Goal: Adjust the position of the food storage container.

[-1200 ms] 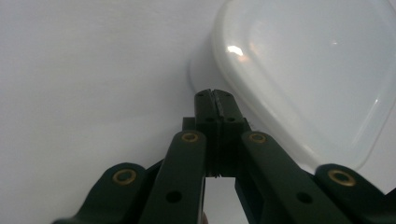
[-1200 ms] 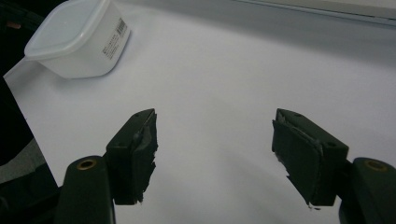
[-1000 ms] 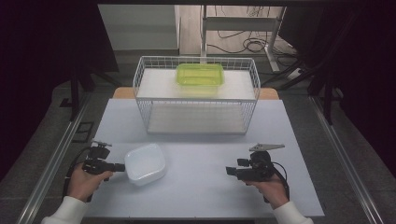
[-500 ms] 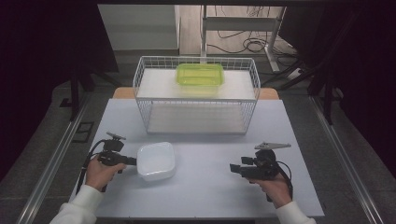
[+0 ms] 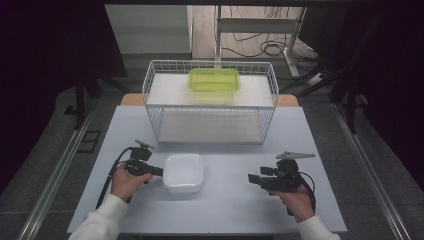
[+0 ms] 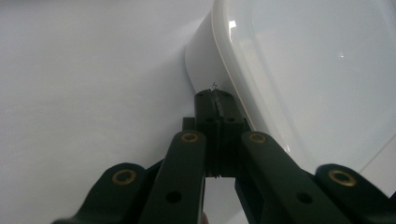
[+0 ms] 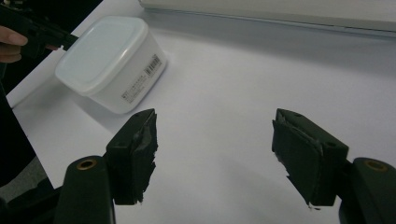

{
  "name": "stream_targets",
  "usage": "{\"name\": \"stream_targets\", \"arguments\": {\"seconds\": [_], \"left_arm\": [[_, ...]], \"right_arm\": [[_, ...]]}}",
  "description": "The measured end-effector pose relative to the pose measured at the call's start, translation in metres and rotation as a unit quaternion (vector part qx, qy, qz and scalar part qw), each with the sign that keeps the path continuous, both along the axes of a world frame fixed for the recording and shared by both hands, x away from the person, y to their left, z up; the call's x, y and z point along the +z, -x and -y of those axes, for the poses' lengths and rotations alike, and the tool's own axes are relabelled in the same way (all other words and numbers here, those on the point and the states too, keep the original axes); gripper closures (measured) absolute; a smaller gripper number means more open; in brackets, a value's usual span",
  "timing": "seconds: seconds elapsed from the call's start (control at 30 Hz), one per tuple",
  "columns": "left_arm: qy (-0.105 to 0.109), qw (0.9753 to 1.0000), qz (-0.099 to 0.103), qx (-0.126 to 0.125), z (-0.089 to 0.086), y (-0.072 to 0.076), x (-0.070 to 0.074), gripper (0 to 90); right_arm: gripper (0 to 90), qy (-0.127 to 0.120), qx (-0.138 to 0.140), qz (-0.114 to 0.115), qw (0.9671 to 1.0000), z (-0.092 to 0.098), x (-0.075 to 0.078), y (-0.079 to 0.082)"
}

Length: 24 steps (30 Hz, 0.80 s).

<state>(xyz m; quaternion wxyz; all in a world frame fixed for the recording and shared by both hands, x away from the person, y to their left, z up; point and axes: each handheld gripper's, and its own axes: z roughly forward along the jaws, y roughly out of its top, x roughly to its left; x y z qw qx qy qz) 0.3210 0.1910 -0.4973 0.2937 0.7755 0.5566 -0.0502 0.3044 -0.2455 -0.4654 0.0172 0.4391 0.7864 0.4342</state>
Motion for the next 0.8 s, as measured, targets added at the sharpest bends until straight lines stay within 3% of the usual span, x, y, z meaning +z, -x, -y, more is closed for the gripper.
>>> {"name": "stream_targets", "arguments": {"seconds": [0.3, 0.8], "left_arm": [[0.007, 0.9996, -0.001, -0.028, 0.030, -0.002, -0.003, 89.9], [0.026, 0.9983, -0.003, -0.053, 0.057, -0.004, -0.004, 89.8]], "right_arm": [[30.9, 0.005, 0.004, 0.000, 1.0000, -0.001, -0.001, 0.000], [30.9, 0.010, 0.007, 0.002, 0.9999, -0.002, -0.002, 0.000]]}}
